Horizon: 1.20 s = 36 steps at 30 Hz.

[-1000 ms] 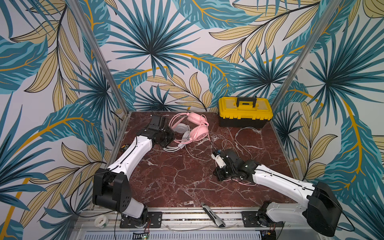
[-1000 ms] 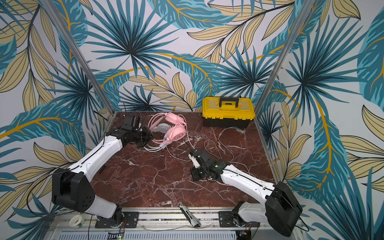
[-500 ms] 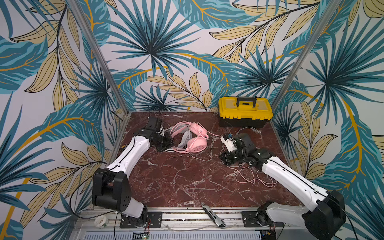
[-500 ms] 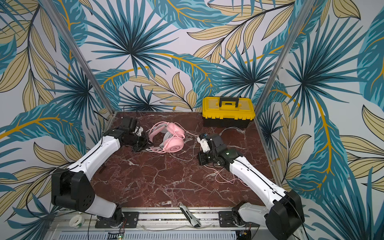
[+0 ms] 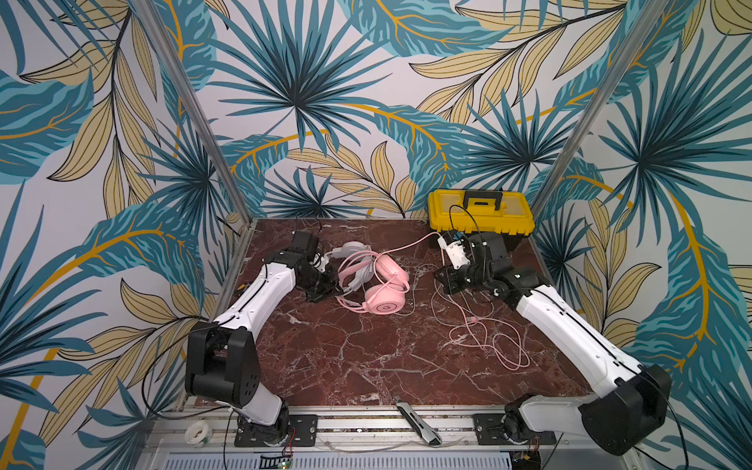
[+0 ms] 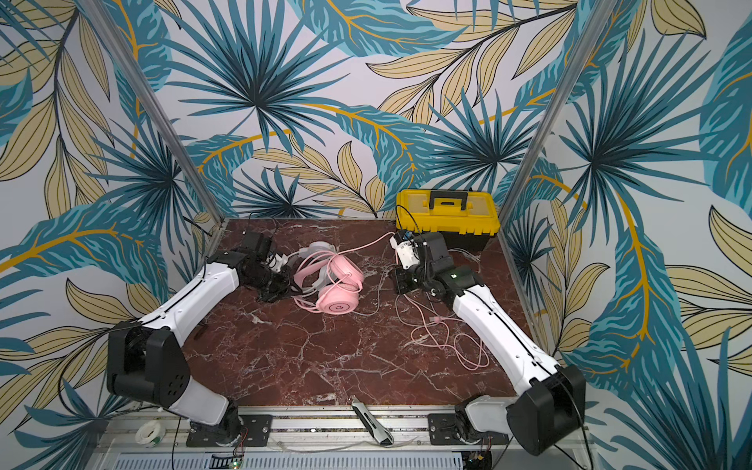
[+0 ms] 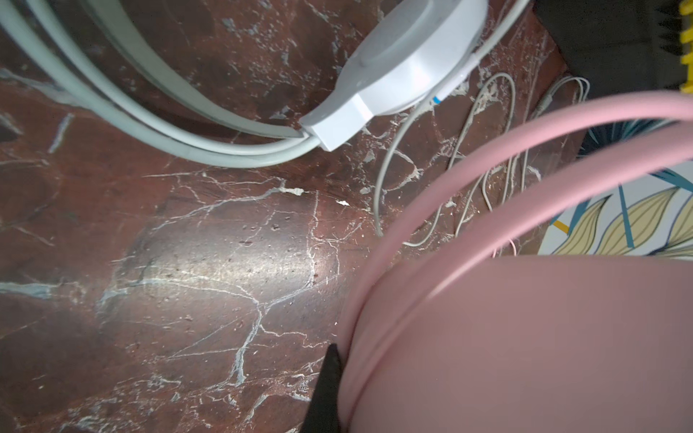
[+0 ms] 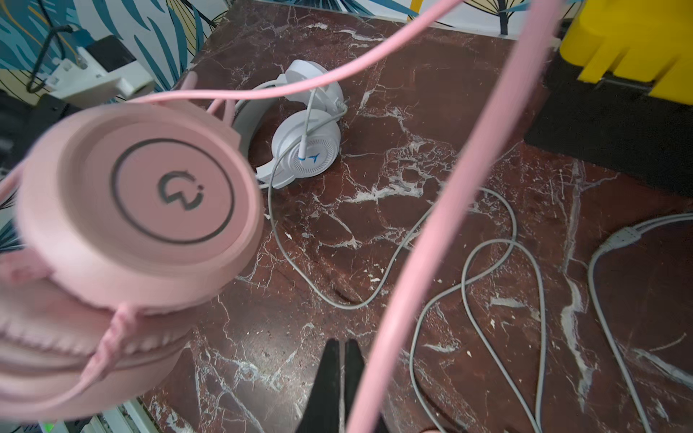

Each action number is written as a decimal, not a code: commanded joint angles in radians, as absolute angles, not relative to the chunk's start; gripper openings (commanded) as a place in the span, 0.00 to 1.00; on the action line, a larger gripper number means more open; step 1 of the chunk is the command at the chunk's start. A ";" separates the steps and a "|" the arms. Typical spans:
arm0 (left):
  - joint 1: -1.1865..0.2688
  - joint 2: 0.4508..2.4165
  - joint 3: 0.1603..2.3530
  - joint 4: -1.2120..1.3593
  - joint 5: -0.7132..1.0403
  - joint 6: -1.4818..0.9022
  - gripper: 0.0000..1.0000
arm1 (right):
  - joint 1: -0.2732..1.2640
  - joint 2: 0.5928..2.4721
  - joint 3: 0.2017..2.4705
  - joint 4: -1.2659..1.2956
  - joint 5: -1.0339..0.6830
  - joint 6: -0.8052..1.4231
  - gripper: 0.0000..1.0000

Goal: Wrap the headphones

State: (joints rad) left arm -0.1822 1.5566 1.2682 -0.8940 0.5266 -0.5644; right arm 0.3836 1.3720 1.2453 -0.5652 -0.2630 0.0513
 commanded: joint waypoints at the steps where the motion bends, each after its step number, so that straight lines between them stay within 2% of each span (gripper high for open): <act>1: -0.175 1.535 1.318 -0.878 0.654 -0.514 0.00 | 0.378 1.497 1.299 -0.568 -0.327 0.053 0.00; 6: -0.176 1.524 1.320 -0.853 0.692 -0.535 0.00 | 0.380 1.608 1.306 -0.525 -0.410 0.150 0.00; 10: -0.176 1.506 1.300 -0.760 0.735 -0.615 0.00 | 0.387 1.601 1.220 -0.432 -0.434 0.219 0.00; 17: -0.176 1.466 1.182 -0.391 0.802 -0.924 0.00 | 0.457 1.640 1.118 -0.334 -0.428 0.304 0.00; 24: -0.177 1.457 1.192 -0.307 0.693 -1.053 0.00 | 0.526 1.662 1.063 -0.269 -0.419 0.357 0.00; 30: -0.178 1.443 1.189 -0.302 0.534 -1.107 0.00 | 0.569 1.620 0.979 -0.168 -0.405 0.393 0.00; 36: -0.182 1.470 1.213 -0.286 0.503 -1.124 0.00 | 0.601 1.616 0.911 -0.162 -0.410 0.378 0.01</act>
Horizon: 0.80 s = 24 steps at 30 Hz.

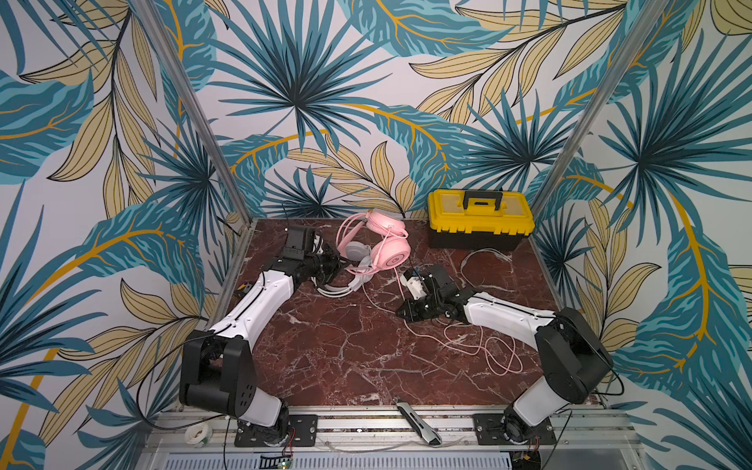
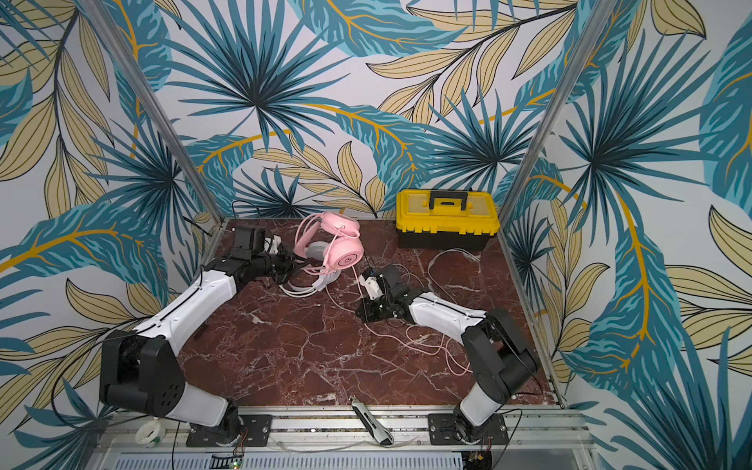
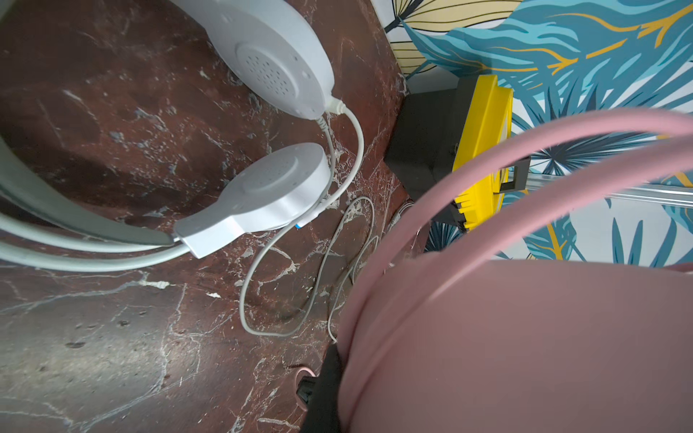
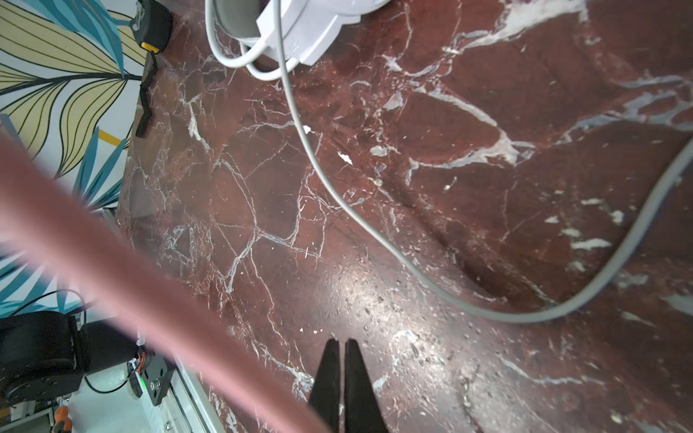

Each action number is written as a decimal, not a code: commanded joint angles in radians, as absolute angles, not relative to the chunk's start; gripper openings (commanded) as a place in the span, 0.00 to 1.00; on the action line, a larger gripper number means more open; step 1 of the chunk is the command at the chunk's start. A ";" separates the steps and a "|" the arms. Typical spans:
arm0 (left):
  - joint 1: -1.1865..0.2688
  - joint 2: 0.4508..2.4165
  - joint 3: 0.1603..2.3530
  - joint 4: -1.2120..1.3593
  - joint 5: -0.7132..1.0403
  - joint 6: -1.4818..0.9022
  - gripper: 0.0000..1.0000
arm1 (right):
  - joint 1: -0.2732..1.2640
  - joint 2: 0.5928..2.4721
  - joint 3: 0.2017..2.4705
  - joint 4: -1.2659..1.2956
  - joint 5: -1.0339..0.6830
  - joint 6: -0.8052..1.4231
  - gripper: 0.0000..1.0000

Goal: Wrap the headphones

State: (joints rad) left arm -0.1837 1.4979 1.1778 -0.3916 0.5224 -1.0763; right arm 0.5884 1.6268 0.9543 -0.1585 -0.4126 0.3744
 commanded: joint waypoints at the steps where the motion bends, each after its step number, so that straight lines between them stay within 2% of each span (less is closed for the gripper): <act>1: -0.181 1.474 1.217 -0.287 0.502 -1.127 0.00 | 0.605 1.620 0.900 -0.163 -0.410 0.372 0.02; 12: -0.199 1.482 1.228 -0.287 0.489 -1.150 0.00 | 0.613 1.738 0.926 -0.199 -0.440 0.307 0.06; 24: -0.200 1.464 1.259 -0.308 0.481 -1.158 0.00 | 0.612 1.835 0.948 -0.208 -0.484 0.266 0.20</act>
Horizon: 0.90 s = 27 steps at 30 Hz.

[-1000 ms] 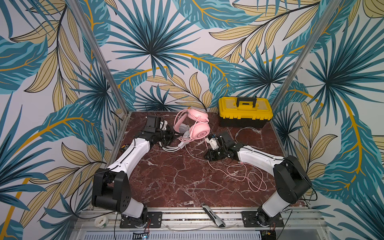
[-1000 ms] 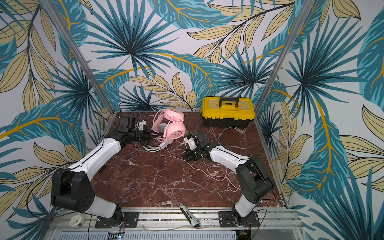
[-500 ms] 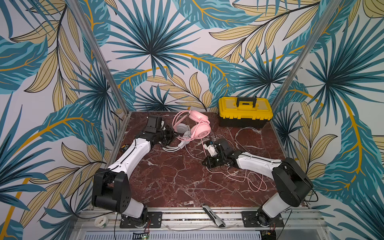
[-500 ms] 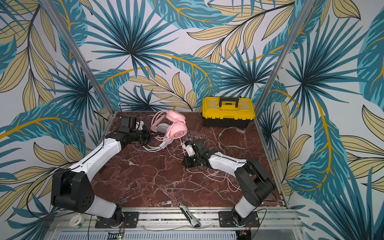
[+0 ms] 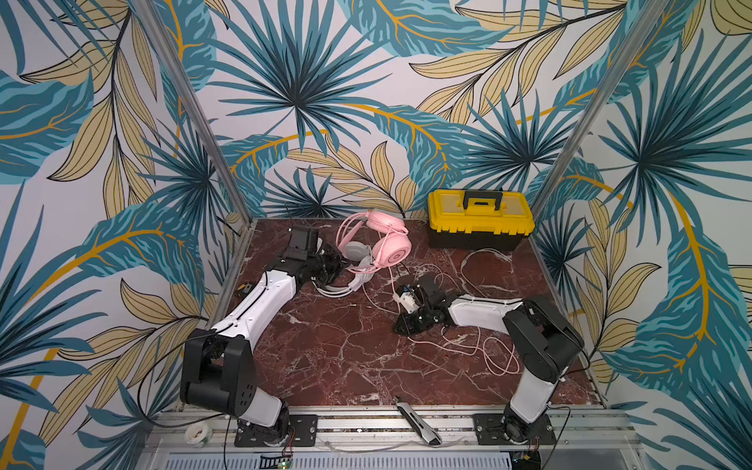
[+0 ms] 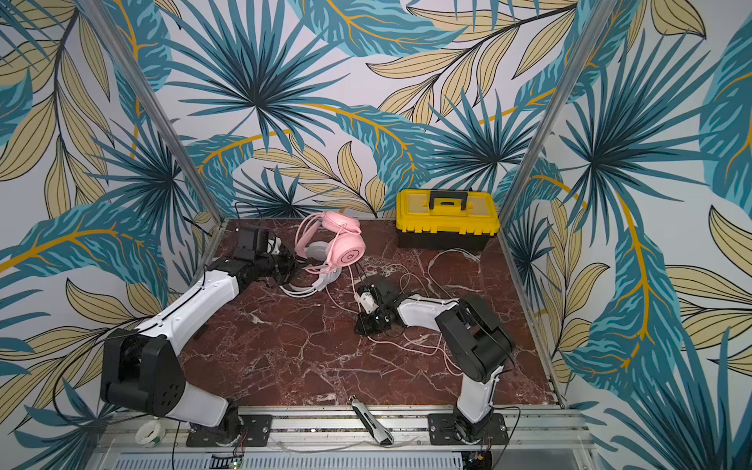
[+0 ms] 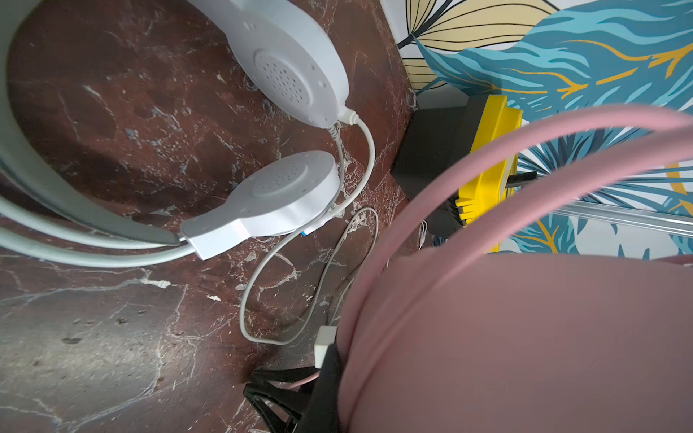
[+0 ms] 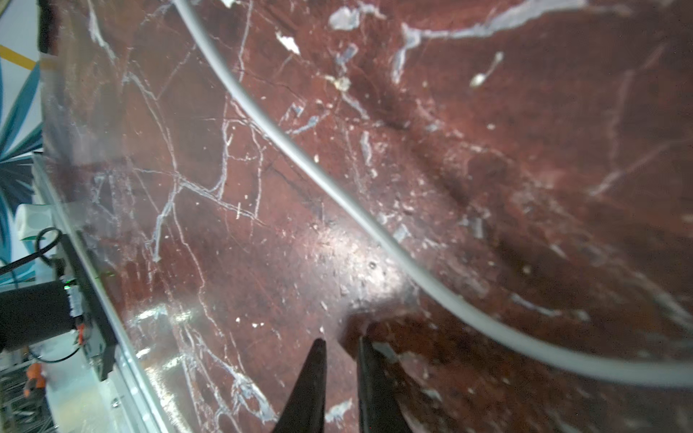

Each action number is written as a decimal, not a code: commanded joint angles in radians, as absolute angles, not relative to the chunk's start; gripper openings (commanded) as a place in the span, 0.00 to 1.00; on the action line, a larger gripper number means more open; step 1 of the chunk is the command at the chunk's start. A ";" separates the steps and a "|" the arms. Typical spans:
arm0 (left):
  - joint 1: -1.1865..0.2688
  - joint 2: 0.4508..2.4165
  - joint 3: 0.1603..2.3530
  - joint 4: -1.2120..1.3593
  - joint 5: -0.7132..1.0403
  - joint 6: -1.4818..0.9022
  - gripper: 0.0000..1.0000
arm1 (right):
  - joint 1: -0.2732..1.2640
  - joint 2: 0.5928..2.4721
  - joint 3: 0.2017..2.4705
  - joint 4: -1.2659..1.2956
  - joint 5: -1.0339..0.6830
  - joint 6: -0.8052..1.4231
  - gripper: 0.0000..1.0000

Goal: Wrap the headphones

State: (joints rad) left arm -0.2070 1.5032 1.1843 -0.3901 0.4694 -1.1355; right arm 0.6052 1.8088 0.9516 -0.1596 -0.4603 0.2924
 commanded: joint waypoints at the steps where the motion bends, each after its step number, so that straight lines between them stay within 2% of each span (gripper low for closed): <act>1: -0.201 1.465 1.264 -0.313 0.479 -1.156 0.00 | 0.612 1.840 0.948 -0.209 -0.491 0.263 0.20; 10: -0.201 1.477 1.304 -0.325 0.419 -1.159 0.00 | 0.613 1.805 0.870 -0.195 -0.566 0.251 0.23; 17: -0.202 1.499 1.315 -0.338 0.378 -1.152 0.00 | 0.628 1.717 0.803 -0.205 -0.573 0.257 0.13; 21: -0.211 1.503 1.350 -0.446 0.317 -1.089 0.00 | 0.643 1.681 0.783 -0.208 -0.564 0.259 0.07; 27: -0.245 1.505 1.381 -0.574 0.184 -0.999 0.00 | 0.668 1.571 0.803 -0.345 -0.526 0.223 0.00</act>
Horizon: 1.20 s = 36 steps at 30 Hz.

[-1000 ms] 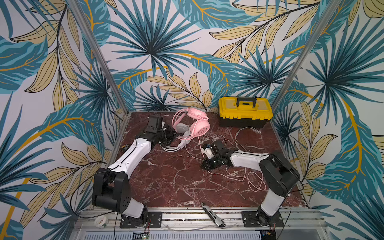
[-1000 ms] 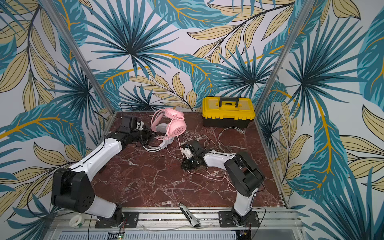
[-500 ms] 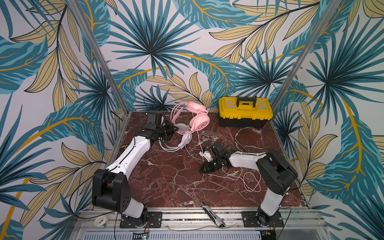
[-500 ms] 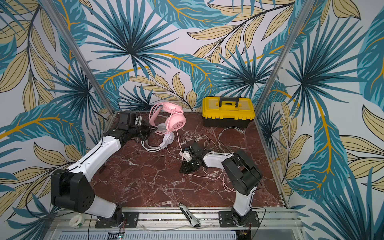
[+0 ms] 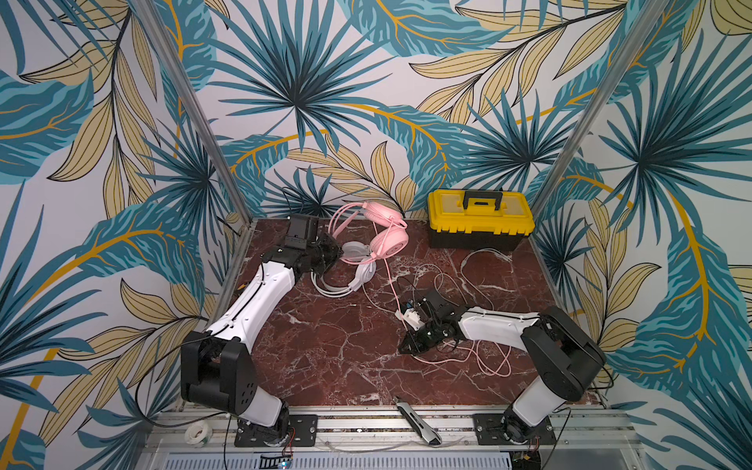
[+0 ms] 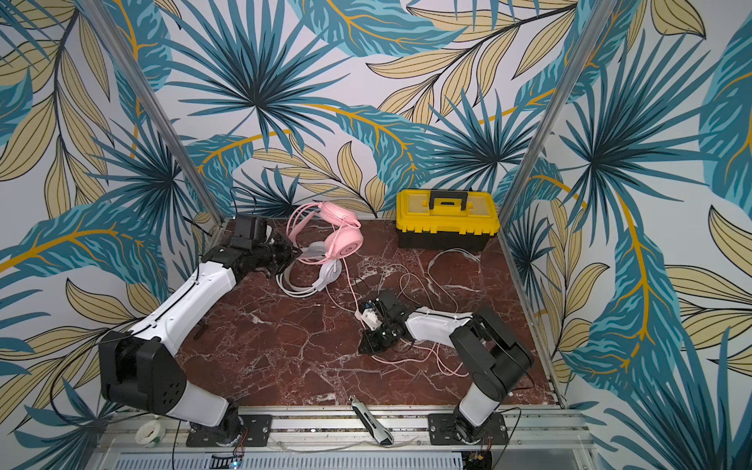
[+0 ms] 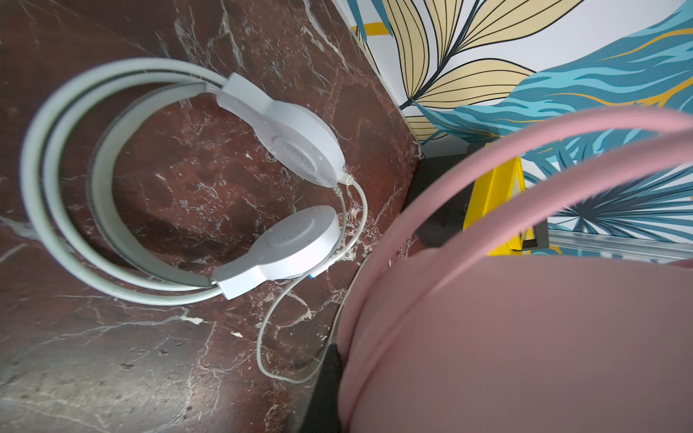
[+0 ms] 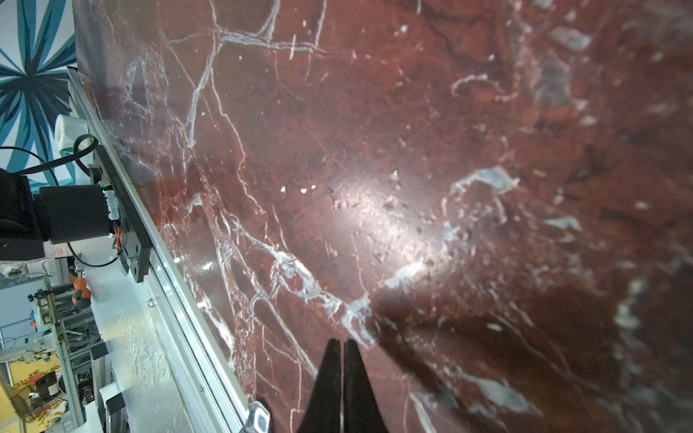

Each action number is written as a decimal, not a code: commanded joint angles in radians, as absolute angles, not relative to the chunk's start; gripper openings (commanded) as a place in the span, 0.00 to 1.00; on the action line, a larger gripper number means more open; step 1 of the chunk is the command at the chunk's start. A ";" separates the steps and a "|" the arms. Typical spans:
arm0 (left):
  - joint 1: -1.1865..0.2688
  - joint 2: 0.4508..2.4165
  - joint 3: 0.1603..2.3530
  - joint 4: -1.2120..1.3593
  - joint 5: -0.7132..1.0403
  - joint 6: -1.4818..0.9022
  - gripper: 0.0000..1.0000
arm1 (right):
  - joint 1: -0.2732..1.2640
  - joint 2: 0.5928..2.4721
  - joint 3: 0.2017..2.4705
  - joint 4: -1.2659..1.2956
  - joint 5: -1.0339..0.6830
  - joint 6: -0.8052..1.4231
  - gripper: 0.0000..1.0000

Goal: Wrap the headphones

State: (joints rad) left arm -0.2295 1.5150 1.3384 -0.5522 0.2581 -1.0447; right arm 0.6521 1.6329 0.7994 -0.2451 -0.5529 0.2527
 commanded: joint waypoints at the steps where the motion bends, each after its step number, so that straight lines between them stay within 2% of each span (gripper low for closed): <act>1: -0.247 1.506 1.375 -0.582 0.168 -0.993 0.00 | 0.672 1.552 0.817 -0.374 -0.522 0.215 0.00; 11: -0.280 1.527 1.349 -0.609 0.055 -1.003 0.00 | 0.770 1.417 0.956 -0.646 -0.337 0.091 0.00; 22: -0.343 1.612 1.406 -0.667 0.000 -0.994 0.00 | 0.867 1.464 1.107 -0.707 -0.174 -0.013 0.00; 31: -0.344 1.607 1.381 -0.670 0.002 -0.994 0.00 | 0.879 1.443 1.130 -0.723 0.061 -0.125 0.00; 36: -0.339 1.564 1.379 -0.672 -0.027 -0.990 0.00 | 0.879 1.481 1.154 -0.809 0.210 -0.046 0.00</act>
